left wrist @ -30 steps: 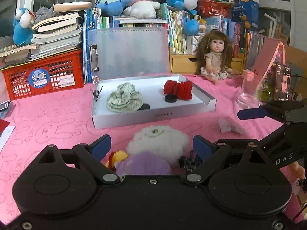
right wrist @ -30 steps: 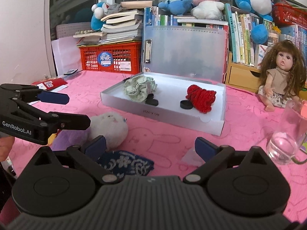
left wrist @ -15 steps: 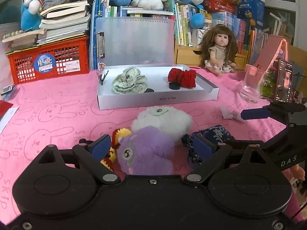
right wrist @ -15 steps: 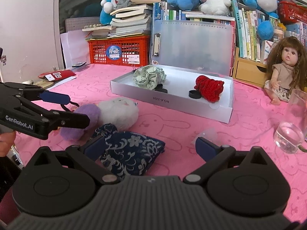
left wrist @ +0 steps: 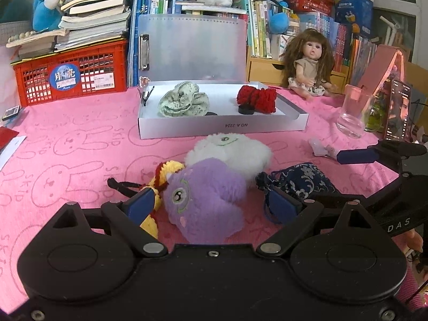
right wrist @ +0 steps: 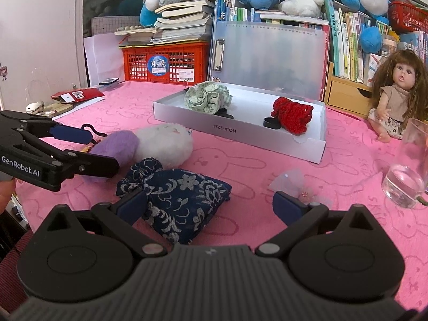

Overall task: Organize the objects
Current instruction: 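Grasp the purple fluffy plush with left tool while right tool grasps the blue floral pouch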

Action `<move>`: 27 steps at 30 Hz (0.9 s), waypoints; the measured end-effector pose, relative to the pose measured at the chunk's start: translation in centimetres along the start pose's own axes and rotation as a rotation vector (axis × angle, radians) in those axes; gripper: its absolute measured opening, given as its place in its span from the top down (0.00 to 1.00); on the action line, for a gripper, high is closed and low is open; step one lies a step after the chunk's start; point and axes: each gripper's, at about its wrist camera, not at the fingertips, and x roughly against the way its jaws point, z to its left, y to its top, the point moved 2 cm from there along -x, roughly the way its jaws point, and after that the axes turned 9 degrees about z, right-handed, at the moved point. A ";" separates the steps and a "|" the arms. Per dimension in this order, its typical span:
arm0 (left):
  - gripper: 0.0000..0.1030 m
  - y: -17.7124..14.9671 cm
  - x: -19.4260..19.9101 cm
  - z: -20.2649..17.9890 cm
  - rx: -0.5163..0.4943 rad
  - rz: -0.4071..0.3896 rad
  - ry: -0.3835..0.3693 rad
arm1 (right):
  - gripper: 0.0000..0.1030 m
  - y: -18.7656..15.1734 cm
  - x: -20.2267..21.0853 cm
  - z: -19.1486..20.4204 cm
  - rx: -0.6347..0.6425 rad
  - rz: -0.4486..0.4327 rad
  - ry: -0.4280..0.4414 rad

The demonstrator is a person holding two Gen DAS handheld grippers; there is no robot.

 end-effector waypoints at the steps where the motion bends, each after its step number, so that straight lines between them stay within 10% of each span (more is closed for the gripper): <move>1: 0.11 -0.1 -0.1 0.0 0.002 0.002 -0.001 | 0.00 0.0 0.0 0.1 0.002 -0.002 -0.002; 27: 0.11 -0.8 -1.0 0.0 0.031 -0.006 -0.012 | 0.00 -0.6 -0.9 -0.2 -0.036 -0.012 0.041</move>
